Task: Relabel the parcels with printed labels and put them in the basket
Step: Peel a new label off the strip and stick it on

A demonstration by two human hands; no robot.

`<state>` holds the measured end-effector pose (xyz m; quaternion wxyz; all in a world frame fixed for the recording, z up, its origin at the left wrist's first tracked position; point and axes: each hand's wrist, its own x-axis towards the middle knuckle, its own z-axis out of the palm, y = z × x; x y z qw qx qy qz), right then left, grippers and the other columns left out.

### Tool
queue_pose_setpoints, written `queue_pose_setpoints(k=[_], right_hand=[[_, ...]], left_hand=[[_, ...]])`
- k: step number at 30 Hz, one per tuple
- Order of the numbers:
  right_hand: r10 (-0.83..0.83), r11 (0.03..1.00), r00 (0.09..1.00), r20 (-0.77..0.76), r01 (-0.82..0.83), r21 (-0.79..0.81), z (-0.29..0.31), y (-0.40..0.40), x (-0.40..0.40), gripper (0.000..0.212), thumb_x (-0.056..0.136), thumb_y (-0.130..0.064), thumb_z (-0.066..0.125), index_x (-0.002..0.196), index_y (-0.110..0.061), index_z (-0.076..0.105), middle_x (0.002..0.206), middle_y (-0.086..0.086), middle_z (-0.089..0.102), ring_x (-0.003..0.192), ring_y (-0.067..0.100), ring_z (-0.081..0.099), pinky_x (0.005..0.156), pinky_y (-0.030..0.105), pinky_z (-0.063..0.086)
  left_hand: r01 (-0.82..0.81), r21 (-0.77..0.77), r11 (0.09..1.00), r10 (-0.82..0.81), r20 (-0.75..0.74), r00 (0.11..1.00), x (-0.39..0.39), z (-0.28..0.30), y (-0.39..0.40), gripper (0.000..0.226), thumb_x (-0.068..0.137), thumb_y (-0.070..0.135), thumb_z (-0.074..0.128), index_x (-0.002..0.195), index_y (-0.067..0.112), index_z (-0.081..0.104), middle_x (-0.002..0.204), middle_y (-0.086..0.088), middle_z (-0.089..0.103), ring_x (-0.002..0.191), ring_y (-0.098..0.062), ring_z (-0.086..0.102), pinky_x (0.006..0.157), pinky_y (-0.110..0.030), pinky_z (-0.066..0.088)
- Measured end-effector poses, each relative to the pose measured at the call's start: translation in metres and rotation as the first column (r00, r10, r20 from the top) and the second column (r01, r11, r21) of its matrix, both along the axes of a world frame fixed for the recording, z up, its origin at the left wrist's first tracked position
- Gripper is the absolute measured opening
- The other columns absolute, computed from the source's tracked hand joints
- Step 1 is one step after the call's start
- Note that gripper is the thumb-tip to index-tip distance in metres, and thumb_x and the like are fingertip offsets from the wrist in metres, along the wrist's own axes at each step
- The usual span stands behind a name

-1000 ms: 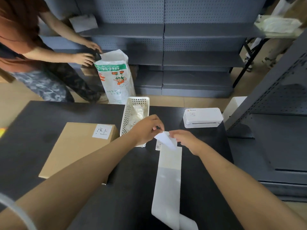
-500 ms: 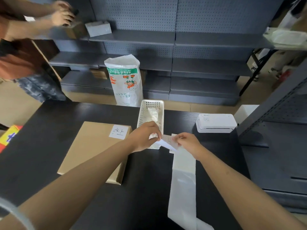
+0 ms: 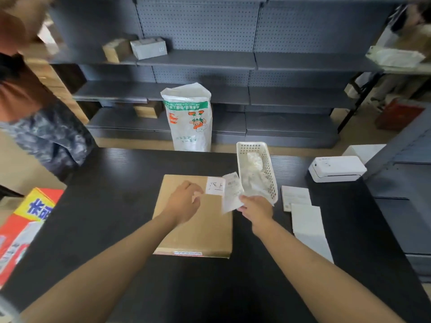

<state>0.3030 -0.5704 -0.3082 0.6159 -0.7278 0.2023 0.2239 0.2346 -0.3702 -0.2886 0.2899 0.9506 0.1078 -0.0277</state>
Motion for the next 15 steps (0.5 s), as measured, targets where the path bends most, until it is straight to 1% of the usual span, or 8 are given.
queue_pose_setpoints(k=[2, 4, 6, 8, 9, 11, 13, 15], right_hand=[[-0.017, 1.0, 0.999, -0.042, 0.018, 0.007, 0.0, 0.021, -0.015, 0.017, 0.085, -0.021, 0.071, 0.094, -0.011, 0.061, 0.091, 0.005, 0.067, 0.087, 0.019, 0.068, 0.085, 0.037, 0.056], [-0.037, 0.998, 0.998, -0.057, 0.035, -0.042, 0.001, 0.036, -0.023, 0.022, 0.085, -0.019, 0.071, 0.102, -0.012, 0.059, 0.096, 0.004, 0.064, 0.089, 0.019, 0.064, 0.078, 0.033, 0.054], [-0.015, 0.999, 0.994, -0.107, 0.012, -0.035, 0.003, 0.05, -0.03, 0.023, 0.087, -0.02, 0.068, 0.108, -0.016, 0.06, 0.099, 0.002, 0.063, 0.086, 0.017, 0.061, 0.068, 0.028, 0.048], [-0.013, 1.0, 0.975, -0.22, 0.016, 0.01, 0.004, 0.062, -0.032, 0.02, 0.088, -0.021, 0.066, 0.107, -0.016, 0.061, 0.09, 0.002, 0.062, 0.077, 0.014, 0.058, 0.061, 0.025, 0.044], [-0.016, 1.0, 0.962, -0.272, 0.021, 0.018, 0.004, 0.069, -0.035, 0.017, 0.088, -0.021, 0.067, 0.103, -0.015, 0.06, 0.086, 0.003, 0.061, 0.075, 0.014, 0.057, 0.063, 0.025, 0.045], [-0.005, 0.999, 0.946, -0.324, 0.015, 0.028, 0.001, 0.081, -0.04, 0.017, 0.086, -0.024, 0.068, 0.094, -0.016, 0.056, 0.085, 0.004, 0.06, 0.075, 0.015, 0.057, 0.071, 0.027, 0.048], [0.005, 1.0, 0.95, -0.312, -0.002, 0.01, -0.01, 0.094, -0.044, 0.021, 0.086, -0.033, 0.068, 0.092, -0.019, 0.054, 0.088, 0.003, 0.06, 0.083, 0.018, 0.059, 0.083, 0.032, 0.05], [-0.003, 0.998, 0.962, -0.271, -0.014, -0.062, -0.016, 0.104, -0.049, 0.021, 0.086, -0.038, 0.066, 0.09, -0.02, 0.056, 0.088, 0.002, 0.061, 0.088, 0.022, 0.06, 0.091, 0.038, 0.05]], left_hand=[[-0.026, 0.02, 0.999, 0.026, -0.019, 0.999, -0.01, -0.003, 0.018, 0.024, 0.094, 0.013, 0.049, 0.114, 0.019, 0.061, 0.121, 0.002, 0.052, 0.108, -0.018, 0.052, 0.096, -0.028, 0.041], [-0.08, 0.025, 0.997, 0.08, -0.025, 0.996, -0.018, -0.005, 0.032, 0.024, 0.095, 0.015, 0.048, 0.114, 0.021, 0.061, 0.122, 0.003, 0.052, 0.106, -0.017, 0.053, 0.094, -0.029, 0.042], [-0.126, 0.028, 0.992, 0.127, -0.031, 0.991, -0.025, -0.006, 0.043, 0.024, 0.095, 0.016, 0.047, 0.114, 0.022, 0.061, 0.122, 0.003, 0.054, 0.106, -0.018, 0.054, 0.094, -0.03, 0.043], [-0.177, 0.022, 0.984, 0.178, -0.05, 0.983, -0.032, -0.007, 0.051, 0.024, 0.095, 0.016, 0.047, 0.114, 0.021, 0.061, 0.121, 0.001, 0.055, 0.107, -0.019, 0.054, 0.095, -0.033, 0.043], [-0.204, 0.013, 0.979, 0.204, -0.063, 0.977, -0.037, -0.008, 0.054, 0.024, 0.095, 0.017, 0.046, 0.114, 0.021, 0.061, 0.12, 0.001, 0.055, 0.107, -0.02, 0.054, 0.095, -0.033, 0.043], [-0.226, 0.015, 0.974, 0.226, -0.08, 0.971, -0.044, -0.011, 0.059, 0.024, 0.096, 0.019, 0.045, 0.114, 0.021, 0.061, 0.119, 0.001, 0.055, 0.107, -0.02, 0.054, 0.096, -0.035, 0.042], [-0.214, 0.02, 0.977, 0.215, -0.097, 0.972, -0.047, -0.015, 0.065, 0.024, 0.096, 0.021, 0.045, 0.114, 0.021, 0.061, 0.119, 0.002, 0.055, 0.108, -0.02, 0.053, 0.098, -0.037, 0.041], [-0.194, 0.022, 0.981, 0.195, -0.105, 0.975, -0.049, -0.021, 0.072, 0.024, 0.097, 0.023, 0.043, 0.114, 0.021, 0.061, 0.12, 0.001, 0.055, 0.108, -0.02, 0.053, 0.099, -0.037, 0.04]])
